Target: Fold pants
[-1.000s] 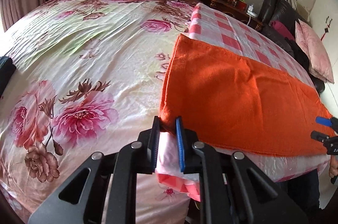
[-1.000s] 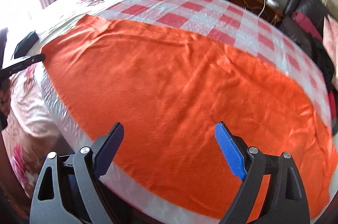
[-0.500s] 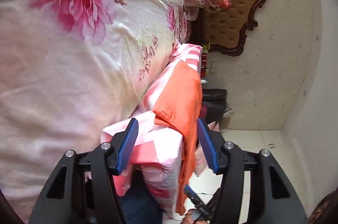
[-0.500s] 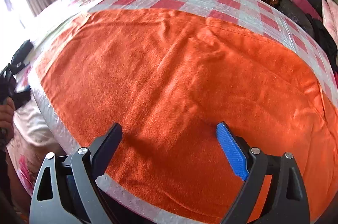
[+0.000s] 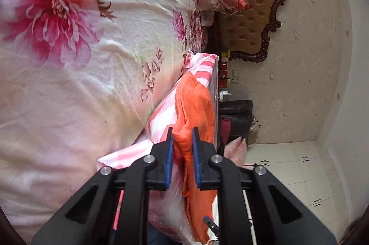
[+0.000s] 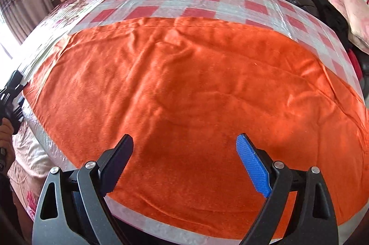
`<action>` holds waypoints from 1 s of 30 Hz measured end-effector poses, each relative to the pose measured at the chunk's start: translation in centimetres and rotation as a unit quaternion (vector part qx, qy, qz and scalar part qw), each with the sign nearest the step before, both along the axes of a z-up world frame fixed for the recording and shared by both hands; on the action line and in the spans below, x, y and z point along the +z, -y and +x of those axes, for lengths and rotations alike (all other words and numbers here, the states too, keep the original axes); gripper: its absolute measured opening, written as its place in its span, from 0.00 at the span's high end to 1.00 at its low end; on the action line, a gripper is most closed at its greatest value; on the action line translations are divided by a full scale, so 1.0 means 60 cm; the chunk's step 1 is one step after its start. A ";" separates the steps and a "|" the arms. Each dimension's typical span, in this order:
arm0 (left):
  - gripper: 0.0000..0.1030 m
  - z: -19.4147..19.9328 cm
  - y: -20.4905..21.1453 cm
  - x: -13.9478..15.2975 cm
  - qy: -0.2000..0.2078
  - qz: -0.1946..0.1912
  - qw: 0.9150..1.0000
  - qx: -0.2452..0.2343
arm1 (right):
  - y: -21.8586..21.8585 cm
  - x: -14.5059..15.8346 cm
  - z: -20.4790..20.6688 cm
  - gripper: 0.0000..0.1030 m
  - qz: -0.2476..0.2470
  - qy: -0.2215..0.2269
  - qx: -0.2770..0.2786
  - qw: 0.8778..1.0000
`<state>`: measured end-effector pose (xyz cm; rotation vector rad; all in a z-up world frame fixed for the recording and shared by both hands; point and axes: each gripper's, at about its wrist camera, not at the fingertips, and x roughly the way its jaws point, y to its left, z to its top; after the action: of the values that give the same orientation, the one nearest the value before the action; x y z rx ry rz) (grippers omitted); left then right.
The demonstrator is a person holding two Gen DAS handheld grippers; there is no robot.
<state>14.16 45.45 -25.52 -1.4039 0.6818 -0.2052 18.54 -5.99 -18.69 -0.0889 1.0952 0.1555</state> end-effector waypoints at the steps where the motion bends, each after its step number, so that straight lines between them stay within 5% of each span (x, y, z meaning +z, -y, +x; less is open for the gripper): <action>1: 0.89 0.001 0.002 0.013 -0.003 0.021 1.000 0.001 | 0.003 0.000 0.000 0.15 0.000 0.000 -0.002 1.000; 5: 0.92 0.008 0.013 0.062 -0.019 0.101 0.995 -0.002 | 0.015 -0.002 0.001 0.15 0.004 -0.002 -0.011 1.000; 12: 0.92 0.026 0.054 0.138 -0.047 0.236 0.970 -0.013 | 0.035 -0.013 -0.001 0.14 -0.002 -0.009 -0.017 1.000; 19: 0.92 0.016 0.047 0.111 -0.079 0.225 0.971 0.001 | 0.094 0.006 0.001 0.14 -0.014 0.029 -0.039 0.999; 27: 0.92 0.016 0.035 0.058 -0.109 0.203 0.973 -0.004 | 0.384 0.039 0.052 0.14 -0.058 0.060 -0.206 0.975; 30: 0.92 0.020 0.038 0.051 -0.114 0.204 0.972 -0.001 | 0.479 0.020 0.076 0.15 -0.092 0.030 -0.240 0.966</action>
<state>15.36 43.18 -22.48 -1.0382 0.8605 0.0963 23.12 -34.75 -17.49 0.0081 1.0400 -0.3833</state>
